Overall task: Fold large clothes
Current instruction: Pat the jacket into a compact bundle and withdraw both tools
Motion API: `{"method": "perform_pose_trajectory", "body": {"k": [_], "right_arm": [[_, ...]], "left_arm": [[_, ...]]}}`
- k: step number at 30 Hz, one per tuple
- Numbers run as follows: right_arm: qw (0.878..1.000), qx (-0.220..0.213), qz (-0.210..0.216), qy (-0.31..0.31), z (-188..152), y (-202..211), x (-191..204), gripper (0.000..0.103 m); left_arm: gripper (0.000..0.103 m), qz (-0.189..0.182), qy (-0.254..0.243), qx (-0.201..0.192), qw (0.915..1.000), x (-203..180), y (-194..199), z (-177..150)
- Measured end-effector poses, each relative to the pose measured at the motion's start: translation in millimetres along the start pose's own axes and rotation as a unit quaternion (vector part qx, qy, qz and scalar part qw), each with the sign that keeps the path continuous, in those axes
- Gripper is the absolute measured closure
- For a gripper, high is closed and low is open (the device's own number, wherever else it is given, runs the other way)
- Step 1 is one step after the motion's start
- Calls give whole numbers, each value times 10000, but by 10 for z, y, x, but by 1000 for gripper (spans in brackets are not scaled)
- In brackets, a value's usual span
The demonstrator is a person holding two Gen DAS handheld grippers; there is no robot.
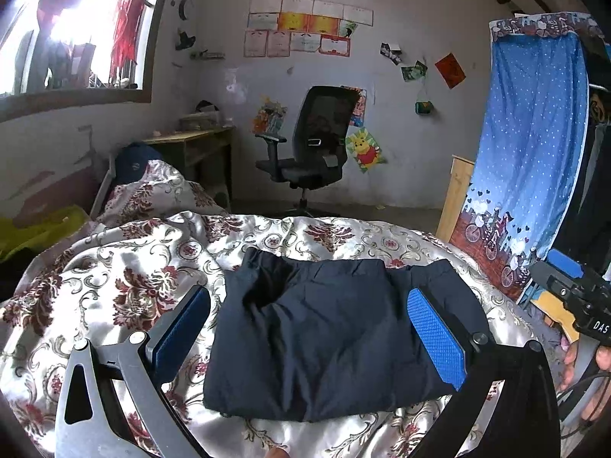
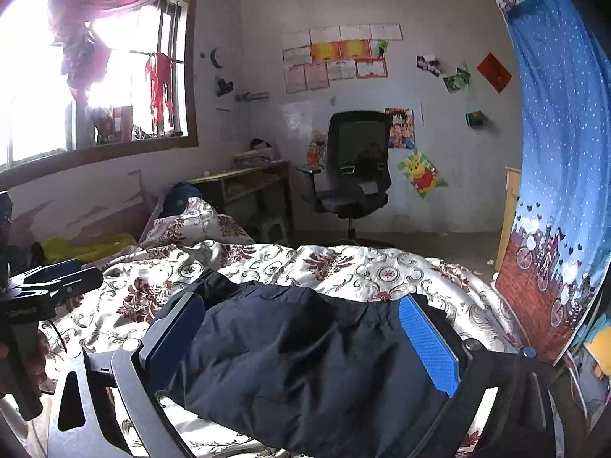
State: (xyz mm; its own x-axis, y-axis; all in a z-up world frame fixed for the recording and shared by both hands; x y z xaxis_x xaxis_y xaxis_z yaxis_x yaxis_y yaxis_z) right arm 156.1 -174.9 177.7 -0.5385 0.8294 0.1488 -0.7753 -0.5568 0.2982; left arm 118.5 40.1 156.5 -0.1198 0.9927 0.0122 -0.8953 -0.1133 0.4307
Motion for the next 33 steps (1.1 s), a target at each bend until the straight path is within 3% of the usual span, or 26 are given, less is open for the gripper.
{"method": "perform_pose_trajectory", "body": {"k": [14,24,33], "right_arm": [[9998,-176,16,58,-194,328,169,0],[9997,-218,-55,-123,-392,467,273,0],[9997,-55,-143,-179,-778,497,390,0]], "left_arm": [[2,91,-120,-285,9995,1,284,-316],[2,72,-99,-221,9997,-30,378,-580],[2,-28,125,4,9999,18,435,-979]]}}
Point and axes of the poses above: each gripper's, at about its wrist camera, not at the fingertips, and y roughly against the way its jaws point, x to its left, z to its top, the point moved 2 cm from there along -y, roughly the way its jaws point, and after that the axes turned 9 degrees about z, right-handed, at the moved point
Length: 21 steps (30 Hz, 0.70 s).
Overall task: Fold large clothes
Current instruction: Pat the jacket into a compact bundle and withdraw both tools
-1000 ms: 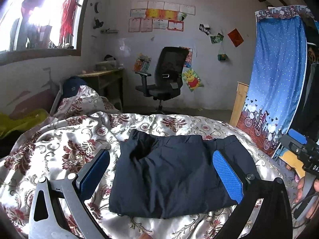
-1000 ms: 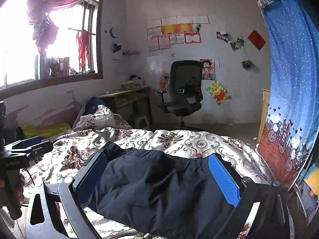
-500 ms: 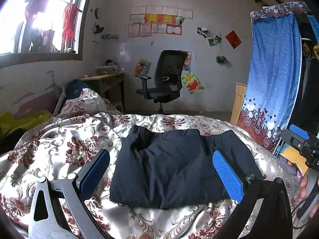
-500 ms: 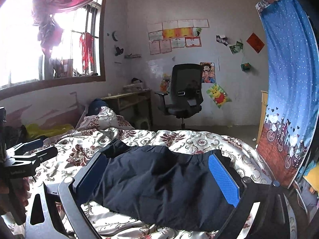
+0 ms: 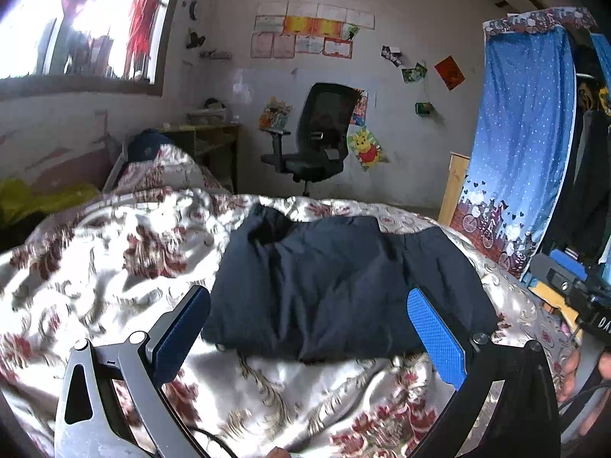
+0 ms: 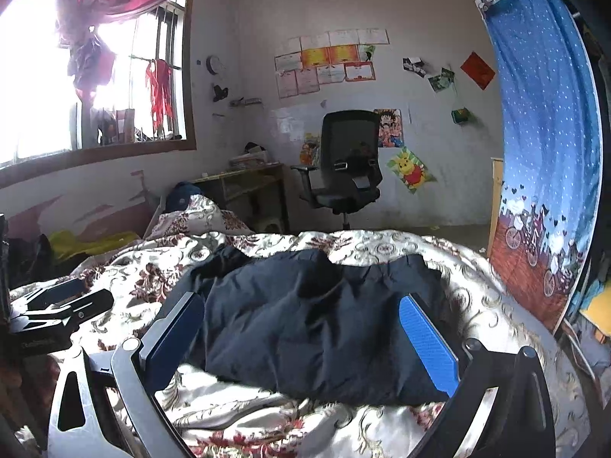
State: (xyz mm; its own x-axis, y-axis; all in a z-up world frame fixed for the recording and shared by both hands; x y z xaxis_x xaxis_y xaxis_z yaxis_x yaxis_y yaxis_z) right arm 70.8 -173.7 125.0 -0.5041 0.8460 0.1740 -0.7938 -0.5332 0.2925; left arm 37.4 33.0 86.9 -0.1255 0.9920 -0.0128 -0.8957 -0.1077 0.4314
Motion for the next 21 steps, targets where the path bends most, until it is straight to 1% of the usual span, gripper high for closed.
{"method": "perform_pose_trajectory", "body": {"k": [2,6,10,11,14,19,21], "right_arm": [[9999,126,-11,-9,-97,-17,37,0],[9995,292,-69,41,-225,-27,57,0],[9991,389,-137,-34,-351,-19,46,0],[9990,415,-174,-66,-386,-18,42,0],[9985,482,-216,-151,-472,-20,24,0],[9971,689,-279,-175,-587,-118,24,0],[9969,720,-281,-157,-614,-142,28,0]], "left_arm": [[2,31,-19,52,10000,-20,6,-73],[2,178,-299,-95,9993,-134,49,-166],[2,155,-443,-155,9988,-165,22,-260],[2,197,-481,-153,9985,-168,3,-303],[2,200,-469,-34,9987,-119,-67,-371],[2,193,-417,-38,9989,-58,-89,-451],[2,244,-373,34,9990,-37,-116,-477]]}}
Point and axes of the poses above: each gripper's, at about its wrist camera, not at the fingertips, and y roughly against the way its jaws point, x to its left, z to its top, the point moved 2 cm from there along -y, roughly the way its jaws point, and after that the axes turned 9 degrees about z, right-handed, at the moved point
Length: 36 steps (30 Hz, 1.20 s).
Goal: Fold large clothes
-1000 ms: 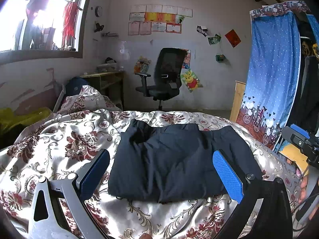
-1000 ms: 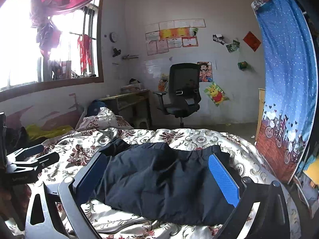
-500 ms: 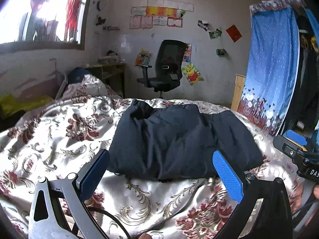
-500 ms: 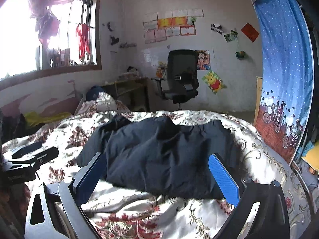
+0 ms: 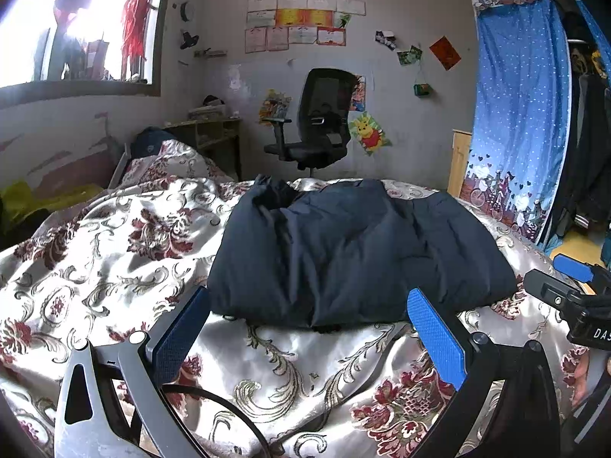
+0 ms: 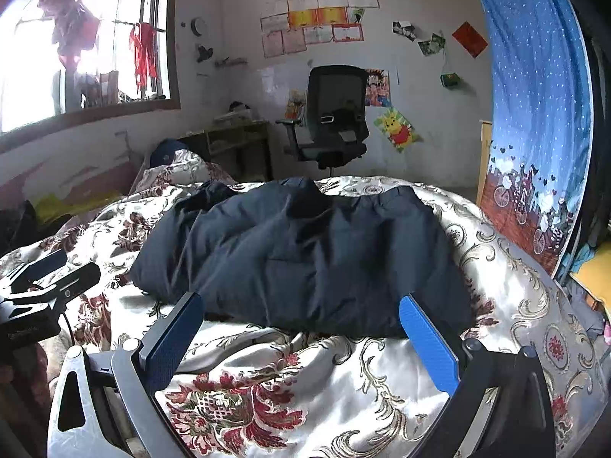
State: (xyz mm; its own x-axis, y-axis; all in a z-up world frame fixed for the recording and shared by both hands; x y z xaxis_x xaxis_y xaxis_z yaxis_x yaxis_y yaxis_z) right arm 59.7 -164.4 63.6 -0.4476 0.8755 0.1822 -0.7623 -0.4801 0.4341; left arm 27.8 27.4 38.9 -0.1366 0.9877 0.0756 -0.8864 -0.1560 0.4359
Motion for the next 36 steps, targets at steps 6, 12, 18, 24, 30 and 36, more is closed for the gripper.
{"method": "perform_pose_trajectory", "body": {"k": [6,12,18,24,30,36], "right_arm": [[9998,172,-47,1,-79,-100,-2,0],[9996,214,-103,-170,-105,-132,-60,0],[9996,195,-119,-163,-105,-113,-66,0],[9996,199,-118,-151,-97,-101,-58,0],[9996,195,-118,-158,-99,-106,-62,0],[9996,197,-109,-155,-99,-103,-66,0]], "left_arm": [[2,3,117,120,9999,44,-42,-18],[2,6,-6,226,9997,2,-74,-40],[2,24,-86,183,9998,-32,-60,-55],[2,31,-103,192,9998,-32,-64,-59],[2,32,-116,188,9998,-39,-64,-58],[2,23,-178,166,9997,-23,-75,-69]]}}
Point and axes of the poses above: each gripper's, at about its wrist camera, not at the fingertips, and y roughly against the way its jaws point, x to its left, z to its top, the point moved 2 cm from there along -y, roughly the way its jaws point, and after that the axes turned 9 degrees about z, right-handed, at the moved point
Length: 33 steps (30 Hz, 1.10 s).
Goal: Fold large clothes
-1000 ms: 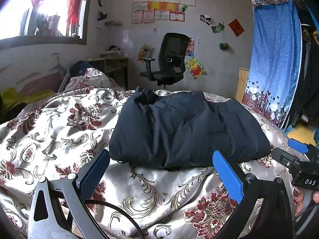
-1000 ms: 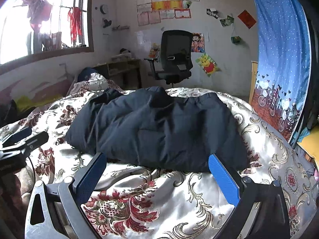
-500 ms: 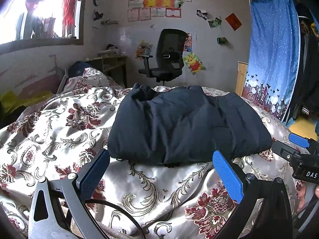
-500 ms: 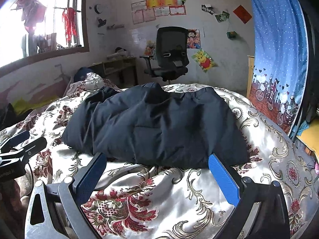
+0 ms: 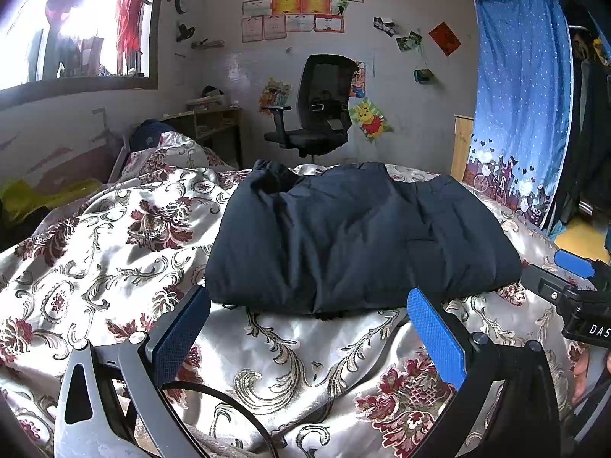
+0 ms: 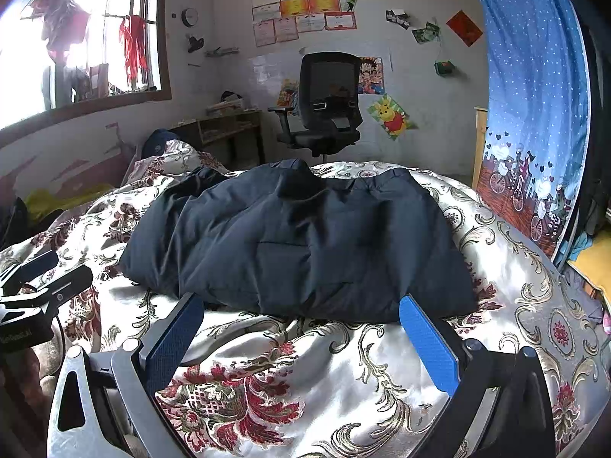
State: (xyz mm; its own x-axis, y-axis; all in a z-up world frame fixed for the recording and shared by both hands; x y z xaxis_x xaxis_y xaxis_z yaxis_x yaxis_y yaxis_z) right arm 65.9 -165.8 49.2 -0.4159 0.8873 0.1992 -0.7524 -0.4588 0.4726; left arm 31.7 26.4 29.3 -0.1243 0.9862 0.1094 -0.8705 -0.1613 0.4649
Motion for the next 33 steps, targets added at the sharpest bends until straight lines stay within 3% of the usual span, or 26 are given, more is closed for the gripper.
{"method": "perform_pose_trajectory", "body": {"k": [33], "right_arm": [[10000,-10,-8,3,-8,1,17,0]], "left_arm": [[2,-1,-70,-30,10000,-10,7,-12]]}}
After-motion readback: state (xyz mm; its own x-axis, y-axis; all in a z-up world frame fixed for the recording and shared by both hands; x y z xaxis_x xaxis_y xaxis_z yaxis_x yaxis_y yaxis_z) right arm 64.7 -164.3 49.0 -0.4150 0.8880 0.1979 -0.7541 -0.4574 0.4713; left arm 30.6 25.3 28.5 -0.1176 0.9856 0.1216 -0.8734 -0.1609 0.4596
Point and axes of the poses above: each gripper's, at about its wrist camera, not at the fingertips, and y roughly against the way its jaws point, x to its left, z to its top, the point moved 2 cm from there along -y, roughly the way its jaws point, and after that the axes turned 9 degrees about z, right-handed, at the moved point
